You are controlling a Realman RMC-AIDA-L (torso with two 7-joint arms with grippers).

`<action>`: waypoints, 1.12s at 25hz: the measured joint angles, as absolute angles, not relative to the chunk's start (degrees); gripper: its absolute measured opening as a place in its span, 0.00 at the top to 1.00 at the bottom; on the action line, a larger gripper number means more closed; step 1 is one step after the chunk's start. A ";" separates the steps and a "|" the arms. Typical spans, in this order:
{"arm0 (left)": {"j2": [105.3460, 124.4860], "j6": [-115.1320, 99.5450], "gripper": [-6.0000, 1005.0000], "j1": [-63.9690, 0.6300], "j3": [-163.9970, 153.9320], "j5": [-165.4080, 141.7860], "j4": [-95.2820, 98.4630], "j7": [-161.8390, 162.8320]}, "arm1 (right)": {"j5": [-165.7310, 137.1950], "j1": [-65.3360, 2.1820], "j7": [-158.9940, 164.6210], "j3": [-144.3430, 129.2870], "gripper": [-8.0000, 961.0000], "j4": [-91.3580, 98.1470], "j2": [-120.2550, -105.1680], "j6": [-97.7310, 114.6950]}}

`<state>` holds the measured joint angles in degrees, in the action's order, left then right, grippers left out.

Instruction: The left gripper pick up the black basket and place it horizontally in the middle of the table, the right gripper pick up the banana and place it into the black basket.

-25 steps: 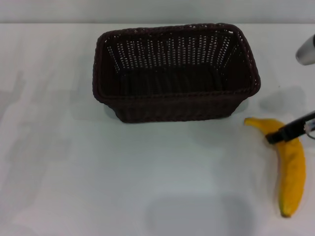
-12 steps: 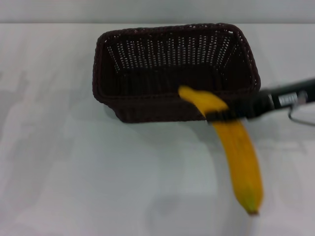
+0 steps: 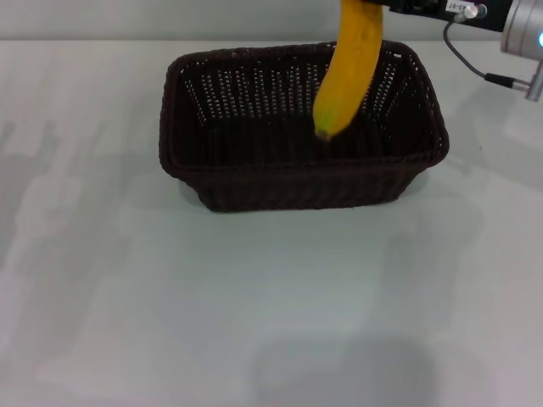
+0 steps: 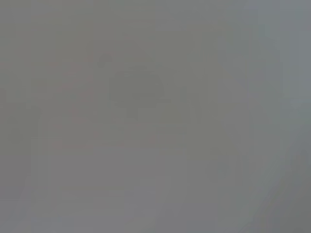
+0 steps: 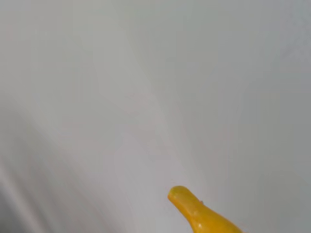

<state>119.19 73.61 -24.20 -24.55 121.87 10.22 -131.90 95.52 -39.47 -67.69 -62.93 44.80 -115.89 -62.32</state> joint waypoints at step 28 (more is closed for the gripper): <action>119.27 74.22 0.28 -25.11 -24.96 124.75 8.55 -132.35 | 111.85 -37.26 -92.16 -69.32 0.24 34.80 -115.82 -56.31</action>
